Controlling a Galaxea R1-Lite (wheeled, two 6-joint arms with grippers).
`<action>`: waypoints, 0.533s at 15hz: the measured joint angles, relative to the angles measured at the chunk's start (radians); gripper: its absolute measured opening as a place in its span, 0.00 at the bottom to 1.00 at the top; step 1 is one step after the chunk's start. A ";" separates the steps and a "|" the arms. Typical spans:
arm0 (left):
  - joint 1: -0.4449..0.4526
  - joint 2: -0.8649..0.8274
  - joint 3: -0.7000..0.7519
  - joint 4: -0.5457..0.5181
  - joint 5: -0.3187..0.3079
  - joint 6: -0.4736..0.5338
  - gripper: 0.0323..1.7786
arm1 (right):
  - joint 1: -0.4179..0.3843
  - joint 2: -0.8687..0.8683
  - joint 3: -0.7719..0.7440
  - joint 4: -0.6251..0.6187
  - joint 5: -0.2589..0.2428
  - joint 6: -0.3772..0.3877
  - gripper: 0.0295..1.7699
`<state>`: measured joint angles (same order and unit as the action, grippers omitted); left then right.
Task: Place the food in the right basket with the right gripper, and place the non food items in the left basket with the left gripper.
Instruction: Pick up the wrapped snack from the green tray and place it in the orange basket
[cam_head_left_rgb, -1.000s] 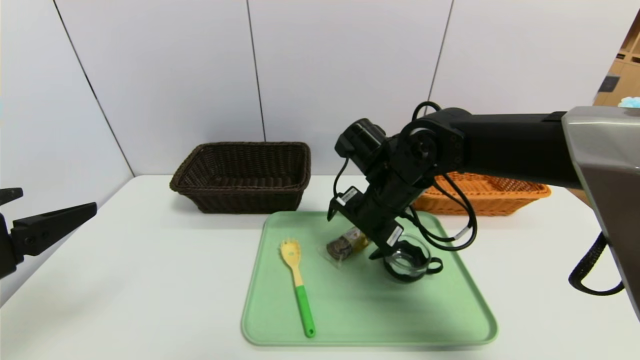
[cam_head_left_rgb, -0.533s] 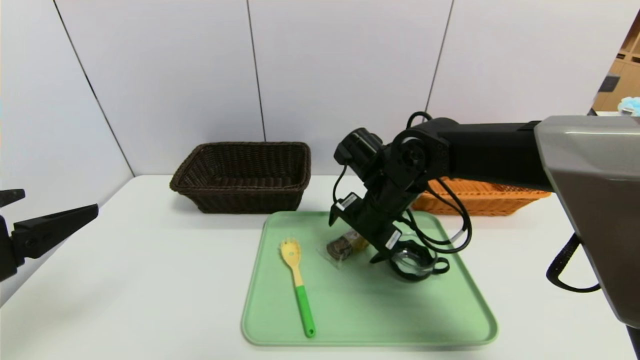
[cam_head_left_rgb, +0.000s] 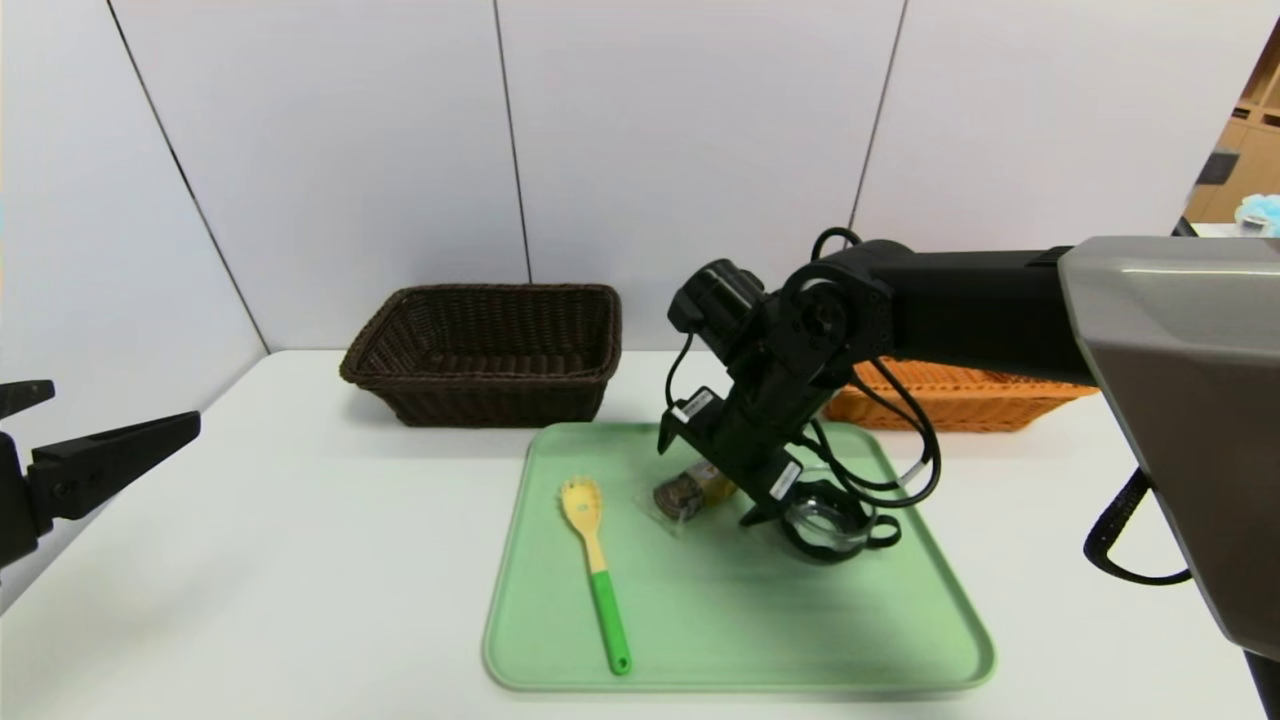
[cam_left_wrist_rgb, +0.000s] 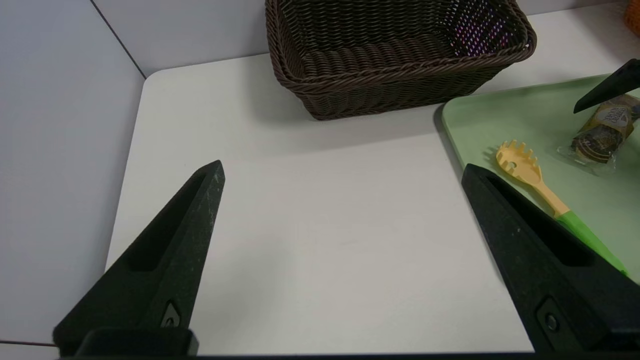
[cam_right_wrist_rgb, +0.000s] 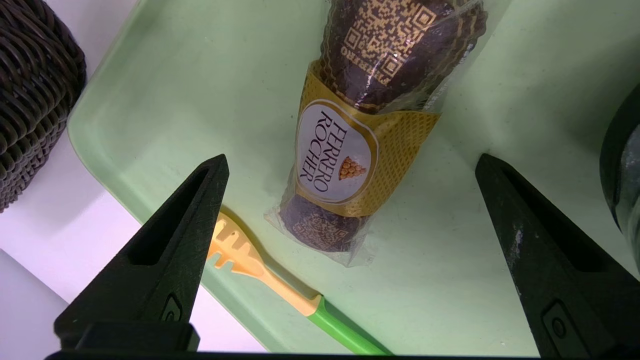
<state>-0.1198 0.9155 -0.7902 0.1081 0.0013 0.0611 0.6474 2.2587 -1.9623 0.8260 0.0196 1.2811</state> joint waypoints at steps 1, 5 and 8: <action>0.000 0.000 0.000 0.000 0.000 0.000 0.95 | 0.000 0.000 0.000 0.001 0.000 -0.001 0.96; 0.000 0.000 -0.002 0.000 0.000 0.000 0.95 | 0.001 0.002 0.001 0.005 0.005 -0.018 0.71; -0.001 -0.001 -0.003 0.000 0.001 0.000 0.95 | 0.003 0.004 0.001 0.002 0.008 -0.034 0.50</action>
<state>-0.1206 0.9149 -0.7932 0.1085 0.0023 0.0611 0.6504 2.2623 -1.9613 0.8283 0.0274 1.2468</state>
